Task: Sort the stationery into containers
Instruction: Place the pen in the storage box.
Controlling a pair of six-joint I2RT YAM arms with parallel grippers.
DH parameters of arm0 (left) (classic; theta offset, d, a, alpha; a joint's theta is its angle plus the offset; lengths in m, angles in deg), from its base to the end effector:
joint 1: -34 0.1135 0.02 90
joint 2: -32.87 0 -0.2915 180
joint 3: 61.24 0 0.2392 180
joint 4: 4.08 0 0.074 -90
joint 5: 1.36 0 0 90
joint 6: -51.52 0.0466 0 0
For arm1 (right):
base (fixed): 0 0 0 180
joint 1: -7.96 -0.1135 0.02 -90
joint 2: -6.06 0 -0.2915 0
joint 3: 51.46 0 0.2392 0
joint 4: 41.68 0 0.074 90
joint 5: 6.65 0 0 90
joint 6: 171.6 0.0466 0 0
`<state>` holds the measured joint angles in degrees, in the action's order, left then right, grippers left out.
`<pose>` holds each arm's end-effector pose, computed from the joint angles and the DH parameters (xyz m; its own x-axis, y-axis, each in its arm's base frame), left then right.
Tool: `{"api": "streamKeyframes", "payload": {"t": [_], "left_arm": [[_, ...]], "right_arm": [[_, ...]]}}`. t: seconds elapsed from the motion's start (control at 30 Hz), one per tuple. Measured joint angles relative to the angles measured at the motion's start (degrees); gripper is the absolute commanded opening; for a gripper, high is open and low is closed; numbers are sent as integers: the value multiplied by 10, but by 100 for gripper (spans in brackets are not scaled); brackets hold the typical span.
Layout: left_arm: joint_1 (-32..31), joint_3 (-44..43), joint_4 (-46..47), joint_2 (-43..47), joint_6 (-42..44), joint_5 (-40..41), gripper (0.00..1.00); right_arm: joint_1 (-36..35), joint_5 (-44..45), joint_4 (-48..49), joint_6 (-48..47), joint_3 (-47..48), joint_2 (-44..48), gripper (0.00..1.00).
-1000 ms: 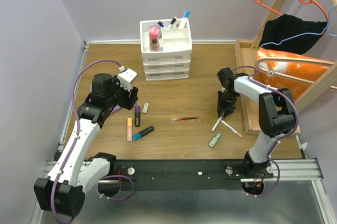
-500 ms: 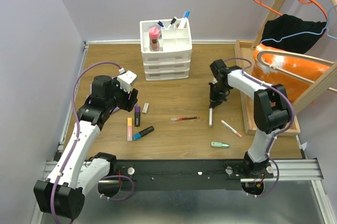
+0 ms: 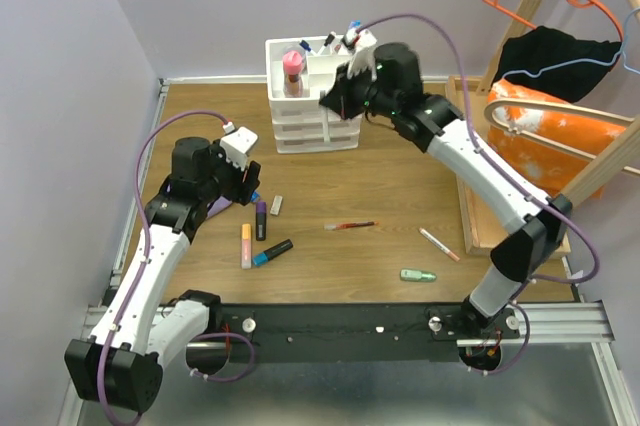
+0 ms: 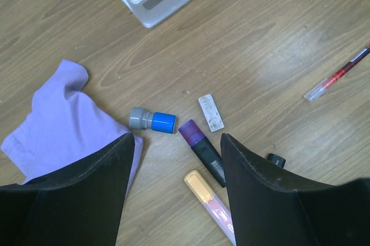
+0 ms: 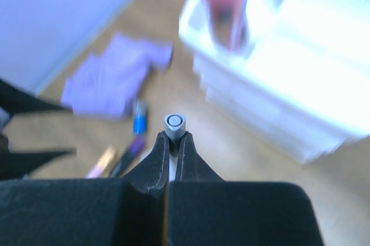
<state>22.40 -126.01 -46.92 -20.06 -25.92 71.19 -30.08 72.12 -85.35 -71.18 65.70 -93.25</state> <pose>0.1734 -0.0499 0.3342 -0.3960 0.2931 -0.8702 0.5427 0.8392 0.0357 0.3115 0.2552 0.4223 -0.4717 -0.1438 -0.8700 -0.6682 0.7021 0.2462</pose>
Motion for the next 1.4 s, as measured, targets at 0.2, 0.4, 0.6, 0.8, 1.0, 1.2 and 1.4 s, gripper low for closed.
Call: {"api": "streamKeyframes", "payload": {"t": [0.2,0.4,0.6,0.8,1.0,1.2,1.4], "left_arm": [[9,0,0,0,0,0,70],[16,0,7,0,-3,0,70],[24,0,21,0,-9,-1,70],[29,0,33,0,-17,-2,70],[30,0,44,-10,-19,-2,70],[30,0,52,-14,-21,-2,70],[30,1,56,-18,-25,-2,70]], "right_arm": [[11,71,271,-100,-20,56,1],[23,159,482,-173,-5,5,1],[49,231,522,-201,107,-136,1],[71,266,469,-201,222,-230,1],[89,276,435,-192,230,-239,1],[90,275,414,-170,197,-239,1],[89,273,385,-153,161,-239,1]]}}
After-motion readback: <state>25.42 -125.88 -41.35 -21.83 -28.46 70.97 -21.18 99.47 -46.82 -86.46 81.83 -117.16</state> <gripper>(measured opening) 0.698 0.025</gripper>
